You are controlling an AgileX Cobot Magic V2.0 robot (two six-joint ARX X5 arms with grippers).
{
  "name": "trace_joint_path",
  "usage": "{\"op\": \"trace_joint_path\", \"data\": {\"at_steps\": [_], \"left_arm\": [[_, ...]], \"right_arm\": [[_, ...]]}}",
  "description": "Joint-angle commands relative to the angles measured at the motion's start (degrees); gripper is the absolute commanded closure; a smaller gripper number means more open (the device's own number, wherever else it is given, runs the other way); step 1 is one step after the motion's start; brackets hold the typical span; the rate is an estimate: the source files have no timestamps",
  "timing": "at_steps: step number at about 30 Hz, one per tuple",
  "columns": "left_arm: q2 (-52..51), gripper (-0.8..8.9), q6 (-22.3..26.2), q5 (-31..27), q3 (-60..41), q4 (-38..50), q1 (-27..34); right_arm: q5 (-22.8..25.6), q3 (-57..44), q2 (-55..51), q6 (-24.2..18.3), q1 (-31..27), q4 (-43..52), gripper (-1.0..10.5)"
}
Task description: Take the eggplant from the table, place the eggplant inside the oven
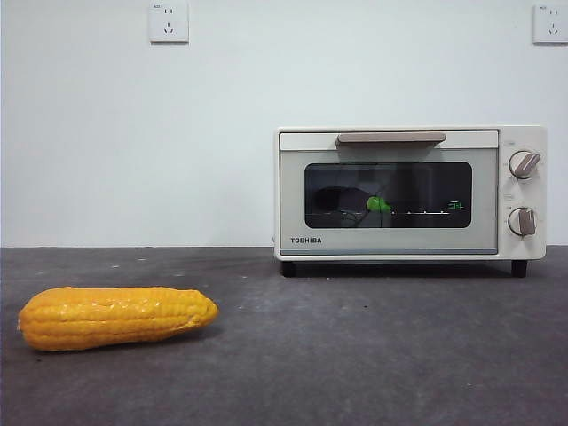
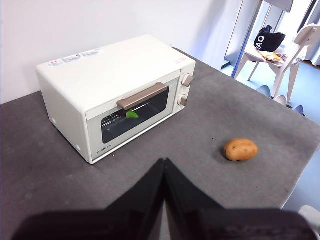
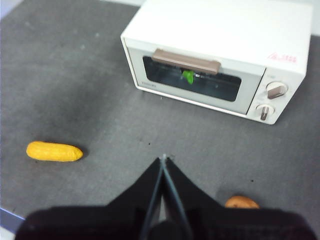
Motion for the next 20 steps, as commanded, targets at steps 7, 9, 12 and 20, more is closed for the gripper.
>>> {"op": "trace_joint_path", "data": {"at_steps": [7,9,12,20], "left_arm": [[0.5,8.18,2.5,-0.3,0.1,1.8,-0.2],[0.6,8.18,4.7,-0.3,0.1,3.6,-0.1],[0.7,8.18,10.6,-3.7,0.1,6.3,1.5],[-5.1,8.18,17.0,-0.4,-3.7,10.4,17.5]], "right_arm": [[0.1,0.1,8.3,0.6,0.1,-1.5,9.5],[0.1,0.1,10.7,0.6,0.1,-1.5,9.5],[0.1,0.1,14.1,0.6,0.1,-1.5,9.5],[0.0,0.1,22.5,0.6,0.1,-1.5,9.5]]}}
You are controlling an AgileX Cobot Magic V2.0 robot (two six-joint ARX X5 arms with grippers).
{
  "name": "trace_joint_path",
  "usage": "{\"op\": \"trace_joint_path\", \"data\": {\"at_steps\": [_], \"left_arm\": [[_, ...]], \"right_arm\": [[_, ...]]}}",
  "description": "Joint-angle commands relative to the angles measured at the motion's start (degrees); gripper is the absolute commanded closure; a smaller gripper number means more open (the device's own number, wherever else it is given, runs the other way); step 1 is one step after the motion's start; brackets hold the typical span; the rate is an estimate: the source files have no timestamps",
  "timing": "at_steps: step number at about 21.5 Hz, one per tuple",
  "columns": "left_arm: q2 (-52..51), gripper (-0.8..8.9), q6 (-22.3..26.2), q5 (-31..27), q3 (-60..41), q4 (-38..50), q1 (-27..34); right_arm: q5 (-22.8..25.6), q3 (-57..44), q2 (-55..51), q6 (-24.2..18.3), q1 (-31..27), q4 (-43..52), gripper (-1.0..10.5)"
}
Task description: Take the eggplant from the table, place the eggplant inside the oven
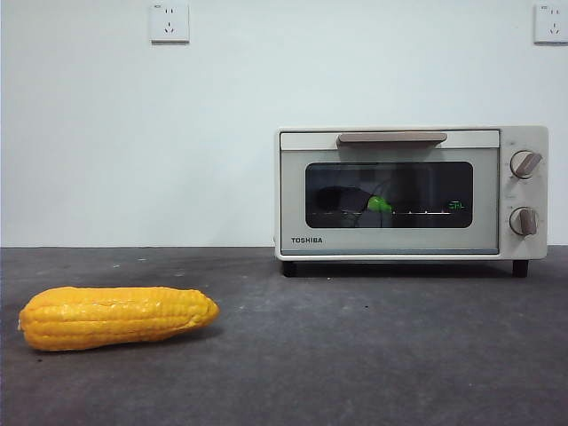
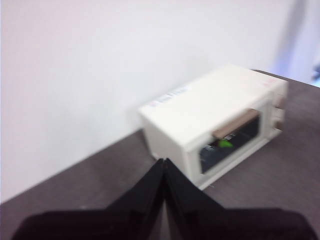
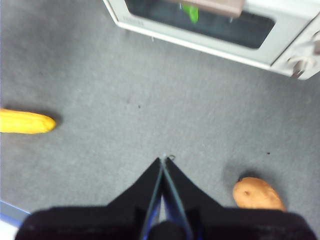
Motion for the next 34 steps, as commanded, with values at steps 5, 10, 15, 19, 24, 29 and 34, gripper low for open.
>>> {"op": "trace_joint_path", "data": {"at_steps": [5,10,15,19,24,29,34], "left_arm": [[-18.1,8.18,1.7,5.0,-23.4,19.3,16.6],[-32.2,8.18,0.3,4.6,-45.4,26.9,22.7],[-41.9,8.18,-0.9,4.6,-62.2,27.9,25.2],[-47.4,8.18,-5.5,2.2,-72.8,31.2,25.6],[-49.1,8.18,-8.9,1.4,-80.3,31.5,25.5],[-50.2,8.18,-10.6,1.4,-83.1,30.8,25.5],[-50.4,8.18,-11.6,2.1,-83.1,31.1,25.5]], "right_arm": [[0.1,0.1,5.6,0.6,0.0,-1.4,9.5],[0.1,0.1,6.3,0.6,0.0,-1.4,9.5],[0.1,0.1,6.3,0.6,0.0,-1.4,9.5],[0.1,0.1,6.3,0.6,0.0,-1.4,9.5],[0.1,0.1,6.3,0.6,0.0,-1.4,9.5],[0.1,0.1,6.3,0.6,0.0,-1.4,9.5],[0.1,0.1,6.3,0.6,0.0,-1.4,9.5]]}}
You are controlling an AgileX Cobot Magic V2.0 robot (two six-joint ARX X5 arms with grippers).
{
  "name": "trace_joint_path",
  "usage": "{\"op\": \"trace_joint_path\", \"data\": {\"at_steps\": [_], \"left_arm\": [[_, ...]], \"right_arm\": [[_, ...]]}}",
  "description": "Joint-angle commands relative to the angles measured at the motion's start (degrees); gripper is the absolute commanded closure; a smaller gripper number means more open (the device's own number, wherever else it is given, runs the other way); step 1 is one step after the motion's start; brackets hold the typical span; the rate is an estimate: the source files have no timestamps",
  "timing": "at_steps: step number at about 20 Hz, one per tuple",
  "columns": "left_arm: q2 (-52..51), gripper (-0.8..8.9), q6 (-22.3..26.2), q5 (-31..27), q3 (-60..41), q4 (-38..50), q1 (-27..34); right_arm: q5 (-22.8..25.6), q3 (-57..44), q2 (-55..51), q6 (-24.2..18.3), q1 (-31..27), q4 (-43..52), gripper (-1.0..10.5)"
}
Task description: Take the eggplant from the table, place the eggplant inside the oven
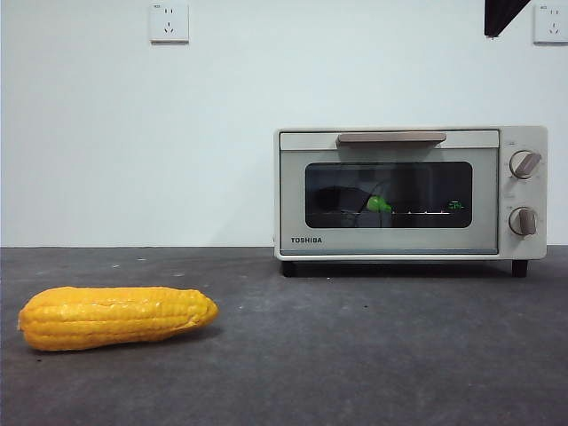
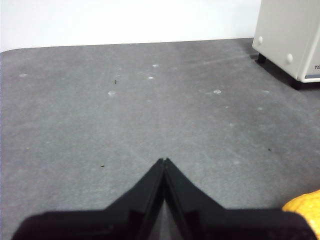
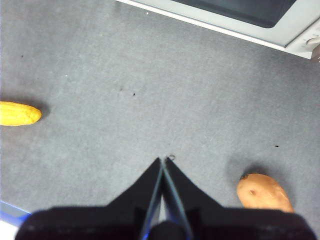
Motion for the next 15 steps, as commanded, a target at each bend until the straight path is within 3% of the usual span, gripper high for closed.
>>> {"op": "trace_joint_path", "data": {"at_steps": [1,15], "left_arm": [[0.1,8.18,-0.9,0.2,-0.5,0.6,0.2],[0.6,8.18,-0.9,0.2,-0.5,0.6,0.2]], "right_arm": [[0.1,0.1,0.4,0.6,0.0,-1.3,9.5],[1.2,0.1,0.4,-0.4,0.0,-0.8,9.5]]}}
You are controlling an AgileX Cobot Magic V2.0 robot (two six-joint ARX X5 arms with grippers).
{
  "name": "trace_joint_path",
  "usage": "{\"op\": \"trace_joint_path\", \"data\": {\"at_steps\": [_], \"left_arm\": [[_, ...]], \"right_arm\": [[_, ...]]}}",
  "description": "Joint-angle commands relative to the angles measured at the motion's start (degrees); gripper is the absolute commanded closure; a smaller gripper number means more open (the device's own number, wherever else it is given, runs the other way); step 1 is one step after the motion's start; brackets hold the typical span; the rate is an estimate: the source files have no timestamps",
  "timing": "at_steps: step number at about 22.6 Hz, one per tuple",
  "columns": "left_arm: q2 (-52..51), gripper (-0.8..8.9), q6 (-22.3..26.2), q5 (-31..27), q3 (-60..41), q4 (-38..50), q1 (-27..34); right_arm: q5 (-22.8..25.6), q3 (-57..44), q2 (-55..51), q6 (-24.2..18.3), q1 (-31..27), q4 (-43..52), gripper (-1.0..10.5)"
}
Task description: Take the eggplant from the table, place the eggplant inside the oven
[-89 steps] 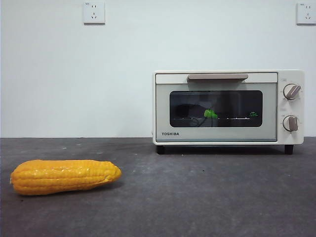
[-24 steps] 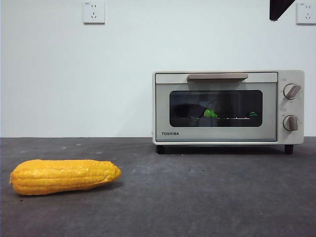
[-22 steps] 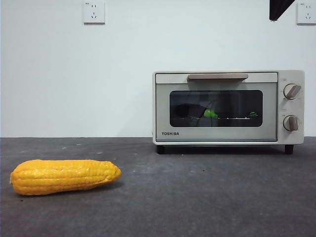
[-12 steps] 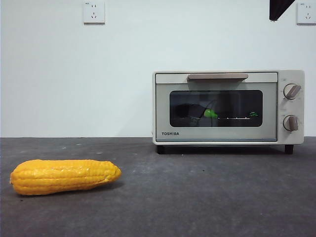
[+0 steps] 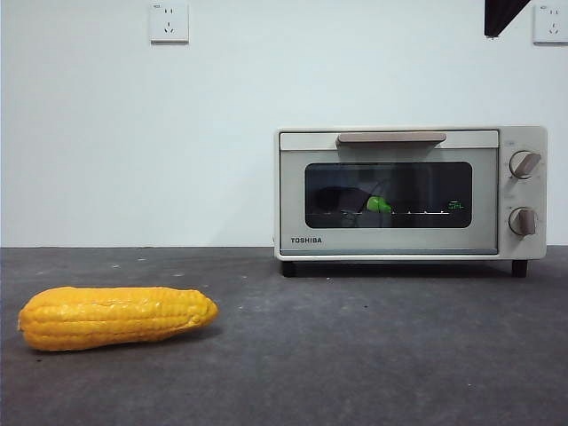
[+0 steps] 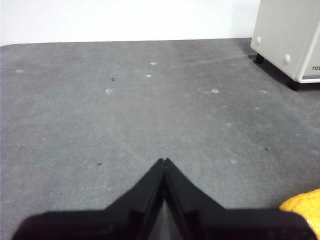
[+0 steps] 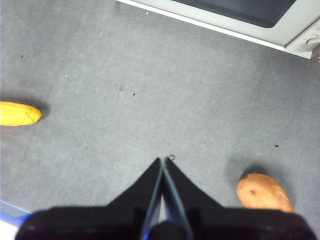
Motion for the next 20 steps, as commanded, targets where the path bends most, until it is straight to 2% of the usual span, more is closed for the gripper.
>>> {"op": "trace_joint_path", "data": {"at_steps": [1,3,5,8,13,20], "left_arm": [[0.0,8.17,-0.4,0.2,-0.5,0.4,0.2],[0.0,8.18,-0.4,0.2,-0.5,0.4,0.2],[0.0,8.18,-0.4,0.2,-0.5,0.4,0.2],[0.0,8.17,-0.4,0.2,-0.5,0.4,0.2],[0.0,8.17,-0.4,0.2,-0.5,0.4,0.2],[0.0,8.18,-0.4,0.2,-0.5,0.4,0.2]], "right_arm": [[5.0,0.1,-0.3,-1.5,-0.2,0.7,9.5],[11.7,0.1,-2.4,-1.6,-0.4,4.3,9.5],[14.2,0.1,-6.1,-1.6,-0.4,7.6,9.5],[14.4,0.1,-13.3,-3.1,-0.4,11.1,9.5],[14.3,0.0,-27.7,-2.9,-1.9,17.3,9.5],[14.3,-0.2,-37.9,-2.0,-6.1,17.6,9.5]]}}
